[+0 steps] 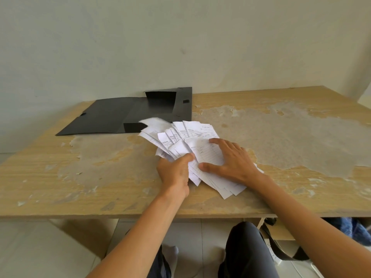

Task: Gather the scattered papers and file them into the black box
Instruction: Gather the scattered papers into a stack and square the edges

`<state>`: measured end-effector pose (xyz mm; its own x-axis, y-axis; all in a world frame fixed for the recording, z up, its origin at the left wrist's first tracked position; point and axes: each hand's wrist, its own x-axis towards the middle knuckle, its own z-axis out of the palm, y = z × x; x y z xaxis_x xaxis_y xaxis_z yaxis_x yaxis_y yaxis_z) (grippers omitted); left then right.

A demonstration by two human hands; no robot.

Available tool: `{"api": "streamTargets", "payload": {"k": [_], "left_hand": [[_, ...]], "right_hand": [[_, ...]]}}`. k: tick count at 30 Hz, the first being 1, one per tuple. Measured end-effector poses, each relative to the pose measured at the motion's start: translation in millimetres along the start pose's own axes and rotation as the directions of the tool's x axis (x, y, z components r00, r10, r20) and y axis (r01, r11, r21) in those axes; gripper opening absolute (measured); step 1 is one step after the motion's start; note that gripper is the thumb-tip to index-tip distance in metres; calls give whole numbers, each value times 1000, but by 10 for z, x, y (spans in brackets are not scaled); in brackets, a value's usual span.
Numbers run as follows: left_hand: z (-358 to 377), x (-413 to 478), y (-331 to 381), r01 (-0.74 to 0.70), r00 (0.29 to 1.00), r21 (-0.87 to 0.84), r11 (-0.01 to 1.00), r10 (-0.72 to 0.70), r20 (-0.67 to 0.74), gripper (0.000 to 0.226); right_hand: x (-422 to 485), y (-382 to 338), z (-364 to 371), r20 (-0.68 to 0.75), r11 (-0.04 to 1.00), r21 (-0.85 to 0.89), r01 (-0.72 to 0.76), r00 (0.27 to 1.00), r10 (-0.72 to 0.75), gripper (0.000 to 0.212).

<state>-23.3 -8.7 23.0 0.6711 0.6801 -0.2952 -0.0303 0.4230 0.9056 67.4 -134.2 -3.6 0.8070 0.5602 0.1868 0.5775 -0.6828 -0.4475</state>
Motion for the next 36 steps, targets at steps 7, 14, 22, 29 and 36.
{"api": "streamTargets", "payload": {"k": [7, 14, 22, 29, 36], "left_hand": [[69, -110, -28, 56, 996, -67, 996, -51, 67, 33], [79, -36, -16, -33, 994, 16, 999, 31, 105, 36], [57, -18, 366, -362, 859, 77, 929, 301, 413, 38], [62, 71, 502, -504, 777, 136, 853, 380, 501, 38], [109, 104, 705, -587, 694, 83, 805, 448, 563, 38]], "right_hand": [[-57, -84, 10, -9, 996, 78, 38, 999, -38, 99], [-65, -69, -99, -157, 928, 373, 1, 986, 62, 110], [71, -91, -499, -42, 475, 879, 41, 999, -9, 42], [139, -173, -506, -145, 374, 916, 147, 989, -34, 38], [186, -259, -534, -239, 274, 933, 234, 971, -14, 48]]}}
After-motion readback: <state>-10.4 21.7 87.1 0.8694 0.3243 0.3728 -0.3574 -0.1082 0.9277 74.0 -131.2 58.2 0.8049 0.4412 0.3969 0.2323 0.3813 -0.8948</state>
